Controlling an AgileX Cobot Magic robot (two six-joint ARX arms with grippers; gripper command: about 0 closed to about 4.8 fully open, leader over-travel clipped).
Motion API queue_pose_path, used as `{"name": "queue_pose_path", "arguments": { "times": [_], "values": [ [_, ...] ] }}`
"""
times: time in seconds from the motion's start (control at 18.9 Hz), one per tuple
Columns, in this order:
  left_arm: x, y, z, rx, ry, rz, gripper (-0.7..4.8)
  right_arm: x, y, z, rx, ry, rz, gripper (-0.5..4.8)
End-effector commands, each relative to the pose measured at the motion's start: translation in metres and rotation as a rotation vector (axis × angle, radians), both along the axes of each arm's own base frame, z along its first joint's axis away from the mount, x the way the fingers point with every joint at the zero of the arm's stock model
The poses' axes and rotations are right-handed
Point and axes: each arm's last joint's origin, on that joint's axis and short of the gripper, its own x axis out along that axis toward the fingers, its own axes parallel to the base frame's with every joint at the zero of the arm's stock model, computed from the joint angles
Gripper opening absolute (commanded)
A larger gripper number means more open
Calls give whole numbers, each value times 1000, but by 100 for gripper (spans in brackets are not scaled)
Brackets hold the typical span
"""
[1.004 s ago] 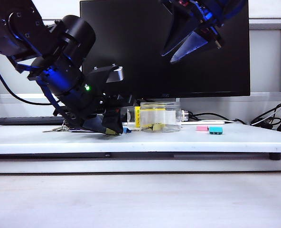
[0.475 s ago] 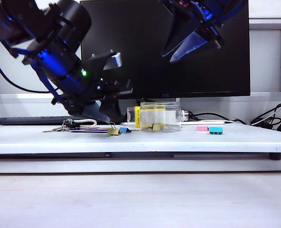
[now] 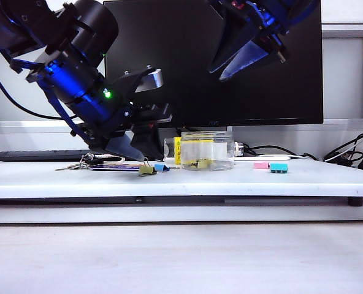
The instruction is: Pick up the clips with the largest number of clips of the same color on the table and place them in a round transparent plastic box.
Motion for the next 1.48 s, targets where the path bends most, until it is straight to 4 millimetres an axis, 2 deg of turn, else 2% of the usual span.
{"name": "queue_pose_path", "arguments": {
  "times": [0.05,0.48,0.69,0.79,0.9,0.95,1.06,1.16,1.48],
  "values": [
    [0,-1,3,0,-27,-16,221,-1,0,4,11,-19,7,152],
    [2,-7,-8,28,-20,-10,223,-1,0,4,10,-15,8,152],
    [3,-7,-13,39,-13,0,202,-2,0,4,10,-10,9,152],
    [3,-7,-12,34,-14,11,145,-2,0,3,9,-7,9,152],
    [4,-7,-12,26,-18,14,140,-2,0,3,9,-7,9,152],
    [4,-7,-12,26,-18,14,115,-2,0,3,9,-7,9,152],
    [4,-7,-12,26,-18,14,112,-2,0,4,9,-9,8,152],
    [3,-7,-11,26,-15,12,86,-1,-1,3,-21,-20,-18,152],
    [3,1,2,12,-28,29,86,1,-7,-1,-203,-65,-172,148]
  ]
}}
